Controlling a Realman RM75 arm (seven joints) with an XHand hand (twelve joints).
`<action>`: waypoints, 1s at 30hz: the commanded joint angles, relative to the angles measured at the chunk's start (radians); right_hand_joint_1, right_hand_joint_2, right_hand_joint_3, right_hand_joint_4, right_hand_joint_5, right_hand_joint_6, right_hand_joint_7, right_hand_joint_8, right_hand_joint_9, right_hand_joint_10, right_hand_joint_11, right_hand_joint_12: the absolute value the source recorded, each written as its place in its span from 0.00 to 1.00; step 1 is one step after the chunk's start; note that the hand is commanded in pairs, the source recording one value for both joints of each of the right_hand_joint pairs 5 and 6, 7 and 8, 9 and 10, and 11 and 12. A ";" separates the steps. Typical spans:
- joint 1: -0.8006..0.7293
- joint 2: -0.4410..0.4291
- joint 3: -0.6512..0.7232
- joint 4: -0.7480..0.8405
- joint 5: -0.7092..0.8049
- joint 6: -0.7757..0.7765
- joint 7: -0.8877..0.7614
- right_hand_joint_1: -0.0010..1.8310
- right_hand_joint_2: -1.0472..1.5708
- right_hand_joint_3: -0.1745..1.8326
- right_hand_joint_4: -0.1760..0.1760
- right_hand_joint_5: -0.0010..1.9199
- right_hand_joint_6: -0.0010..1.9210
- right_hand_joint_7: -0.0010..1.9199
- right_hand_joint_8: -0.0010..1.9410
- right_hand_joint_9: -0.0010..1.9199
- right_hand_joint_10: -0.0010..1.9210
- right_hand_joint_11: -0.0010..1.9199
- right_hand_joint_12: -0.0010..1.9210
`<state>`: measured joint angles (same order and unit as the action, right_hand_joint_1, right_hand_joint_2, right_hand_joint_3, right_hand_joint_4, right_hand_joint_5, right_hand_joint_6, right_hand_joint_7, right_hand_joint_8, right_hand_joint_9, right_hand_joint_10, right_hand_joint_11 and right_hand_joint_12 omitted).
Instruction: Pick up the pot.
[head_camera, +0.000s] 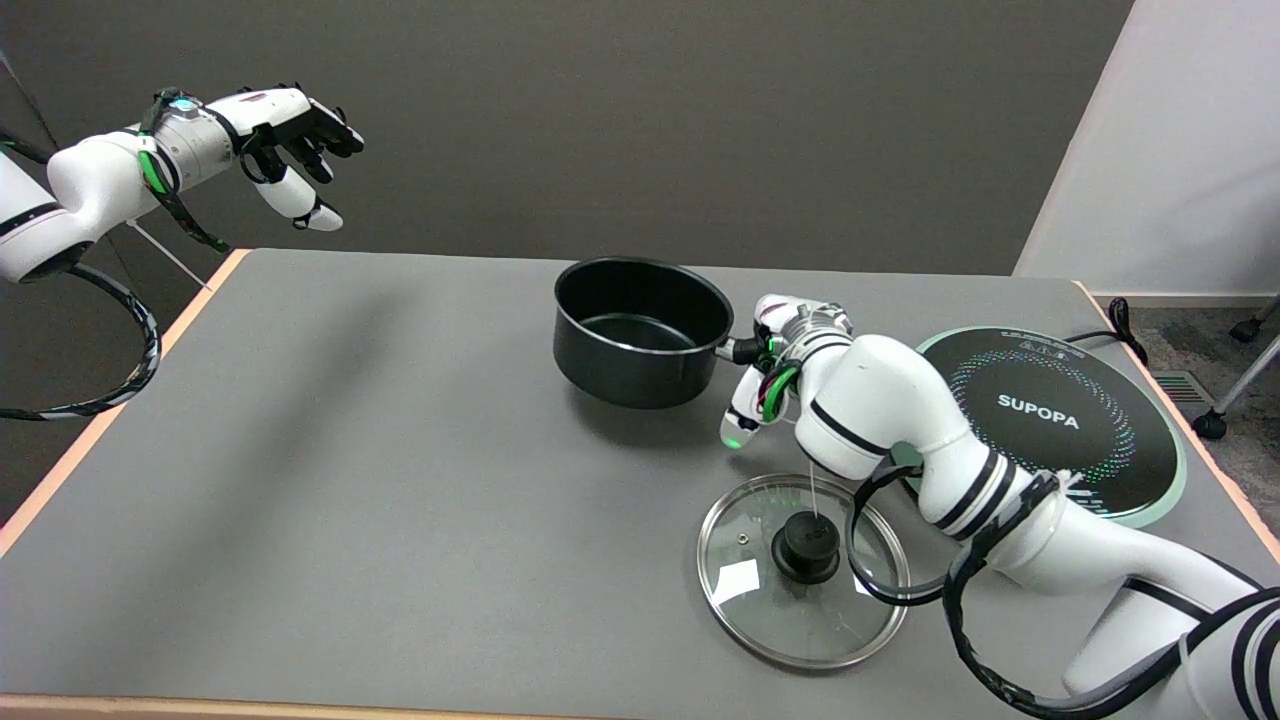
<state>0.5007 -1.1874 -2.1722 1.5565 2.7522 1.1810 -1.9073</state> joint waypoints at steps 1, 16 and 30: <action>0.011 0.005 0.012 -0.009 0.001 -0.020 -0.007 0.73 0.38 0.41 0.46 1.00 1.00 1.00 0.99 1.00 1.00 1.00 1.00; -0.018 0.027 0.073 0.007 0.001 -0.102 0.003 0.54 0.88 0.39 0.41 1.00 1.00 1.00 0.99 1.00 1.00 1.00 1.00; -0.074 0.083 0.157 0.082 -0.033 -0.213 -0.004 0.55 0.91 0.45 0.39 1.00 1.00 1.00 0.99 1.00 1.00 1.00 1.00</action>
<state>0.4779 -1.1582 -2.1016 1.5698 2.7522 1.0819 -1.9057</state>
